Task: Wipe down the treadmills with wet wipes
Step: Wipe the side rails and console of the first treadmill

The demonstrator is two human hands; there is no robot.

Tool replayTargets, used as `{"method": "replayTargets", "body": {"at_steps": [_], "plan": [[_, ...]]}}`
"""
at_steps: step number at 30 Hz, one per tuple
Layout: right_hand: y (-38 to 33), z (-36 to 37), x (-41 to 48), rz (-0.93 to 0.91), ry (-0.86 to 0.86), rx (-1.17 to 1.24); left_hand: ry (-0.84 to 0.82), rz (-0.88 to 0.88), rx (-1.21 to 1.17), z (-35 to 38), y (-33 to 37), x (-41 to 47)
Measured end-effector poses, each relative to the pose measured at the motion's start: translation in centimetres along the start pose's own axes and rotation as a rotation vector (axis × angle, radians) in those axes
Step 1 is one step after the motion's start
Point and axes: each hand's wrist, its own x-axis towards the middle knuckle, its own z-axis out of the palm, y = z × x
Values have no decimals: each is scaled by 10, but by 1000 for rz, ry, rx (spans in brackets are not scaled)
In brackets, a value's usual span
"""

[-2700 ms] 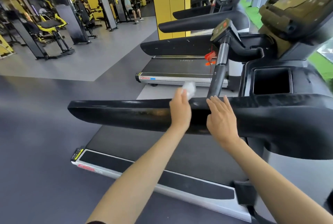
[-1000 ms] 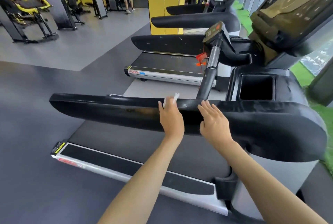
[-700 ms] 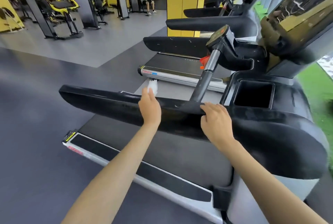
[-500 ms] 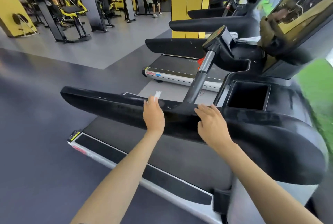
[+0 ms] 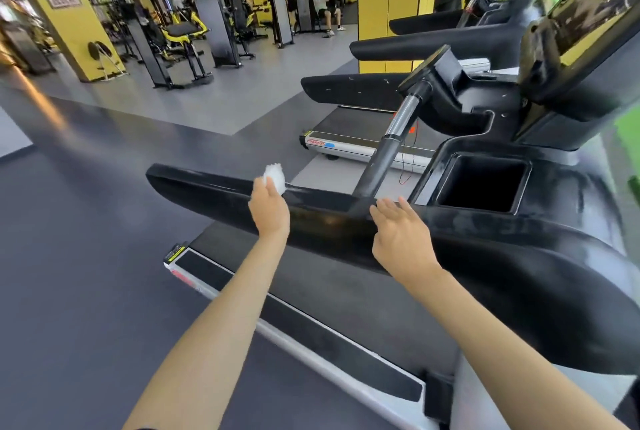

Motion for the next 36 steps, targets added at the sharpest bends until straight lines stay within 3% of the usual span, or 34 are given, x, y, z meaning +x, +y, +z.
{"method": "replayTargets", "body": {"at_steps": [4,10,13,17,20,23,26,30,32,36], "plan": [[-2,-4,0,16,5,22,-125,132,9,37,-10,-53],[-5,-4,-1,78,70,117,-384,18,-380,43,27,-119],[-5,-17,3,160,63,156,-245,-99,-499,21,44,-89],[-2,-33,-4,205,50,154,-25,-41,-206,5,25,-37],[0,-38,-11,249,46,158,-117,90,-78,34,4,-75],[-1,-42,-13,253,26,192,-235,182,-194,61,4,-127],[-1,-39,-16,269,13,171,-326,125,-353,49,25,-136],[-3,-43,-17,283,-89,198,-196,17,-405,17,37,-82],[-5,-45,-17,329,-132,223,-112,1,-267,12,32,-48],[-6,-52,-19,333,-190,206,-159,101,51,34,14,-47]]}}
